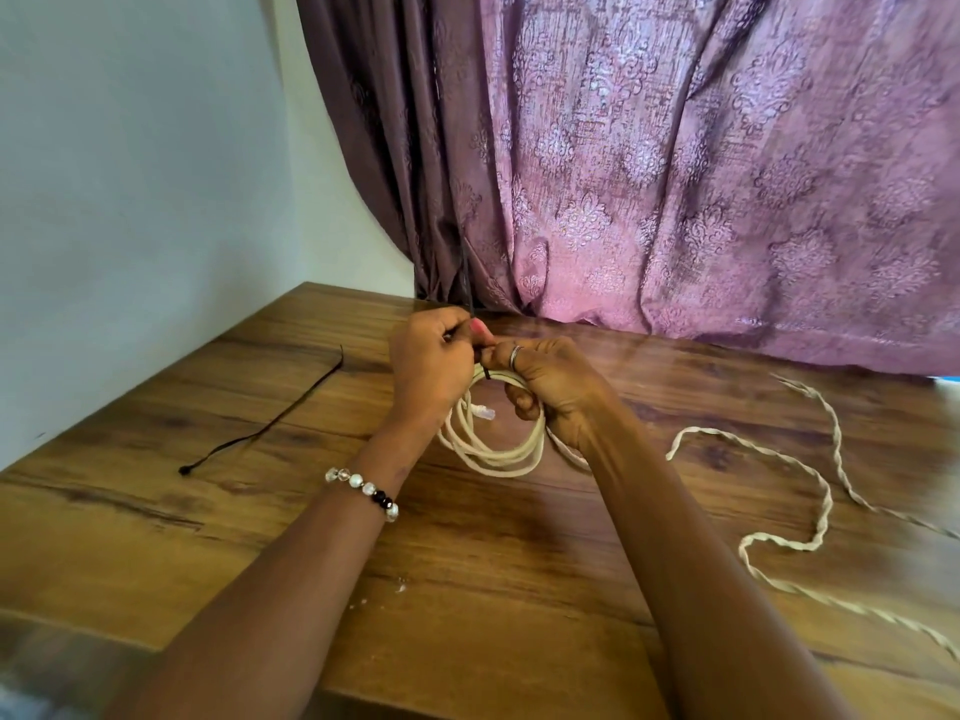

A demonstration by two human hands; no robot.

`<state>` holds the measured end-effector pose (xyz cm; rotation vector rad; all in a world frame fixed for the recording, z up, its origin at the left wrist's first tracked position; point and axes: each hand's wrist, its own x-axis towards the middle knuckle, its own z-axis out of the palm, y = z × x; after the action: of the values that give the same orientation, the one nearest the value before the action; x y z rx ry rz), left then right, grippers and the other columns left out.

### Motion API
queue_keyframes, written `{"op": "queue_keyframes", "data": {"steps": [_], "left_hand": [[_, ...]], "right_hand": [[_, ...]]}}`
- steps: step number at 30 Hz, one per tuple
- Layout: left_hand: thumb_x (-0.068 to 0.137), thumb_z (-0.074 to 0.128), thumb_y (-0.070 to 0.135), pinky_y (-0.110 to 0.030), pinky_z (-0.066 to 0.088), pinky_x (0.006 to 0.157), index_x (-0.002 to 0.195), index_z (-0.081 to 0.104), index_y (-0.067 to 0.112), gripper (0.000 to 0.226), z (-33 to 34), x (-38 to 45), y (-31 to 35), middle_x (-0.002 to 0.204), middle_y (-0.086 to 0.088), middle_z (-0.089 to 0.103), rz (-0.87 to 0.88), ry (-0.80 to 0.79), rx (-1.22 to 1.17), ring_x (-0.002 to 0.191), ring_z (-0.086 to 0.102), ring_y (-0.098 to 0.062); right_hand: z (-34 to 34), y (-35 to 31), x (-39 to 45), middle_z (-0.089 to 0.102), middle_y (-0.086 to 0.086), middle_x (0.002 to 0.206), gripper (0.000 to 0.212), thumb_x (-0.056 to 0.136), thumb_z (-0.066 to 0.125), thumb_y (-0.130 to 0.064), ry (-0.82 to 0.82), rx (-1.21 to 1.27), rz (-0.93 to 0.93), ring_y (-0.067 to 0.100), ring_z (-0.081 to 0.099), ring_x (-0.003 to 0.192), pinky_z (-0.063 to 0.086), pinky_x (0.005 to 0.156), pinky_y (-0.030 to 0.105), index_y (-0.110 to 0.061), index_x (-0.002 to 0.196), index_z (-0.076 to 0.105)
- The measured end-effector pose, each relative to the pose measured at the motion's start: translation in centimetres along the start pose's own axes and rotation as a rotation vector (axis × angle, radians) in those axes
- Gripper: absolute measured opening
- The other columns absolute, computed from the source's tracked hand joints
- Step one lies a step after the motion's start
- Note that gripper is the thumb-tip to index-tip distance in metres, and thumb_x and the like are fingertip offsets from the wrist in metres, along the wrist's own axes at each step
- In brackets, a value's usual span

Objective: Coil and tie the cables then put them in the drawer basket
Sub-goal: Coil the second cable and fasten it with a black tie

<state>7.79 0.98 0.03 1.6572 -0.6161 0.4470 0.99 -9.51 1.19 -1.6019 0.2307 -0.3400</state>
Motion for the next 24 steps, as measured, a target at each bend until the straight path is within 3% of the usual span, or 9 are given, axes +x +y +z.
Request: {"op": "queue_keyframes", "data": {"steps": [4,7,9,15,18,20,22,24], "left_hand": [[0.083,0.063,0.001,-0.015,0.048,0.064,0.072,0.075,0.011,0.02,0.0,0.1,0.2,0.067,0.005,0.069,-0.003,0.031,0.06,0.061,0.059,-0.001],[0.083,0.063,0.005,-0.021,0.05,0.066,0.072,0.075,0.013,0.018,0.1,0.2,0.2,0.07,0.002,0.072,0.021,0.048,0.065,0.065,0.063,-0.008],[0.085,0.063,0.007,-0.025,0.054,0.067,0.073,0.075,0.014,0.018,0.1,0.2,0.1,0.072,0.003,0.073,0.037,0.014,0.031,0.067,0.066,-0.01],[0.088,0.062,0.01,-0.03,0.053,0.075,0.079,0.073,0.014,0.015,0.4,0.3,0.2,0.08,-0.001,0.072,0.08,-0.106,-0.1,0.077,0.067,-0.013],[0.094,0.056,0.013,-0.033,0.054,0.075,0.085,0.069,0.014,0.016,0.8,-0.3,0.1,0.08,0.003,0.07,0.002,-0.17,-0.226,0.076,0.065,-0.01],[0.097,0.052,0.023,-0.034,0.053,0.078,0.102,0.066,0.018,0.016,1.2,-0.4,-0.2,0.085,0.007,0.067,-0.02,-0.175,-0.221,0.081,0.064,-0.01],[0.095,0.056,0.029,-0.03,0.052,0.083,0.118,0.061,0.019,0.025,1.2,-0.2,-0.2,0.092,0.005,0.067,-0.094,-0.25,-0.216,0.088,0.065,-0.012],[0.09,0.064,0.025,-0.025,0.052,0.083,0.121,0.061,0.013,0.034,1.3,-0.4,-0.1,0.099,-0.002,0.071,-0.088,-0.367,-0.131,0.09,0.066,-0.011]], "right_hand": [[0.5,-0.7,0.1,0.06,0.012,0.063,0.012,0.084,0.063,-0.006,-0.019,-0.04,0.028,0.011,0.039,0.031,0.03,0.033,0.015,-0.005,0.077,0.072],[0.3,-1.1,-0.2,0.068,0.011,0.063,0.016,0.088,0.059,-0.006,-0.088,0.018,0.063,0.014,0.061,0.041,0.04,0.034,0.016,-0.008,0.077,0.07],[0.0,-1.0,-0.4,0.071,0.012,0.069,0.012,0.089,0.059,-0.01,-0.11,0.028,0.057,0.016,0.068,0.051,0.039,0.034,0.015,-0.007,0.085,0.07],[-1.1,-0.3,-0.3,0.071,0.014,0.083,0.032,0.088,0.064,-0.021,-0.107,0.05,-0.01,0.014,0.067,0.053,0.03,0.037,0.015,0.004,0.109,0.063],[-1.3,-0.2,-0.4,0.071,0.006,0.079,0.02,0.09,0.061,-0.014,-0.11,0.049,-0.024,0.013,0.066,0.054,0.026,0.04,0.018,-0.003,0.106,0.062],[-1.2,0.1,-0.2,0.07,0.003,0.078,0.006,0.09,0.058,-0.009,-0.063,0.014,-0.05,0.014,0.064,0.055,0.025,0.046,0.02,-0.012,0.094,0.061],[-1.3,0.3,0.1,0.067,0.01,0.081,0.012,0.091,0.053,-0.002,0.008,0.041,-0.085,0.018,0.063,0.06,0.031,0.051,0.024,-0.012,0.088,0.06],[-1.6,0.3,0.3,0.06,0.02,0.085,0.017,0.087,0.046,0.011,0.043,0.098,-0.149,0.021,0.06,0.068,0.044,0.054,0.025,-0.001,0.09,0.058]]}}
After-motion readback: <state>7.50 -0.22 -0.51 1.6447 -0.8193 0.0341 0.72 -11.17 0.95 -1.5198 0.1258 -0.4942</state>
